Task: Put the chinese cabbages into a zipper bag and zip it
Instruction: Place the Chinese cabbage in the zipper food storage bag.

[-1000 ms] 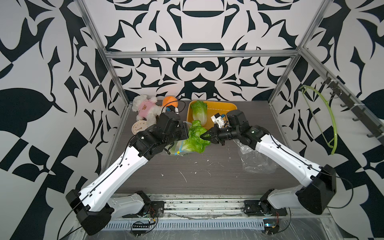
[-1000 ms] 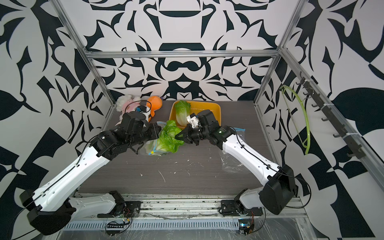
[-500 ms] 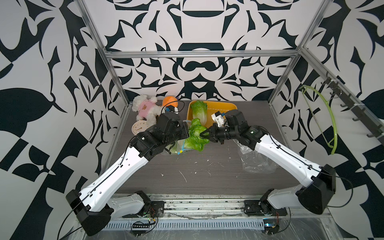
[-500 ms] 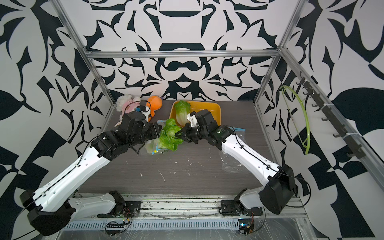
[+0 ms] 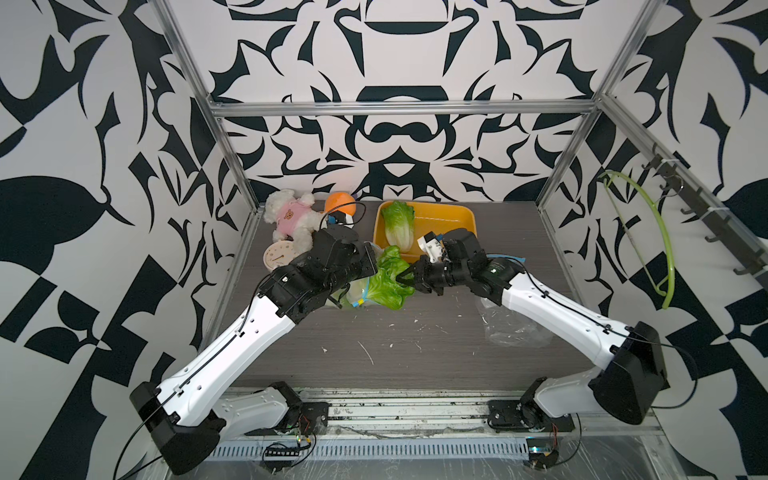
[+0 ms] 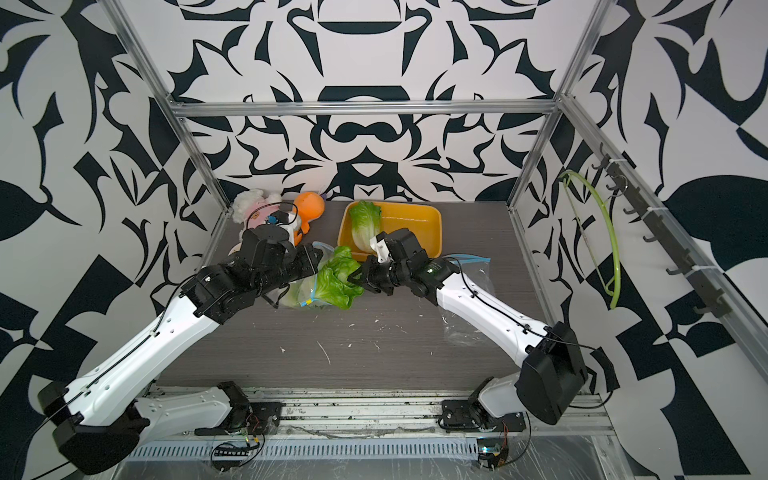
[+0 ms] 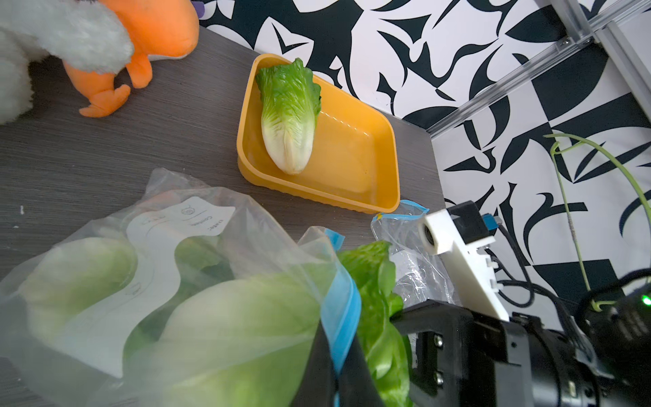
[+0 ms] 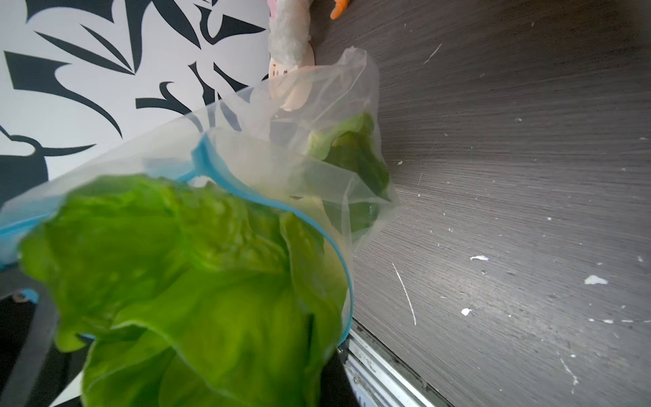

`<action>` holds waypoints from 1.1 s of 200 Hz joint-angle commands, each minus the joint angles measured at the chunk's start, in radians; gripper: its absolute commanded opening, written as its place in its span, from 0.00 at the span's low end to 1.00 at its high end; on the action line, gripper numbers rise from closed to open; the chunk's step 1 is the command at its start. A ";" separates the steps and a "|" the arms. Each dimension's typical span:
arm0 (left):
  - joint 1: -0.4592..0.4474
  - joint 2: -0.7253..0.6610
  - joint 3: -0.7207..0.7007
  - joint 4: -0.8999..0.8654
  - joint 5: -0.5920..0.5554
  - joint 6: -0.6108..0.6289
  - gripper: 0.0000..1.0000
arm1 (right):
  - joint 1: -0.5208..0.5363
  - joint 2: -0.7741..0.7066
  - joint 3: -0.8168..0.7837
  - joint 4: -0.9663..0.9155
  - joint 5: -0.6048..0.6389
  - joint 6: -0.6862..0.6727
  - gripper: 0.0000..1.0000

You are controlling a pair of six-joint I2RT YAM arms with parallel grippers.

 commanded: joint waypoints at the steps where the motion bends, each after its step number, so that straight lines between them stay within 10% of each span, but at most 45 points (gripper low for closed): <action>1: -0.002 -0.025 -0.002 0.099 -0.021 -0.015 0.00 | 0.005 -0.038 -0.004 0.046 -0.016 -0.020 0.26; 90: 0.017 -0.052 -0.040 0.098 -0.057 -0.024 0.00 | -0.013 -0.112 0.030 -0.145 0.023 -0.148 0.61; 191: 0.024 -0.051 -0.051 0.132 -0.060 -0.037 0.00 | -0.098 -0.320 -0.013 -0.188 0.090 -0.158 0.67; 220: 0.024 -0.048 -0.054 0.134 -0.056 -0.037 0.00 | -0.196 -0.349 -0.074 -0.270 0.101 -0.167 0.49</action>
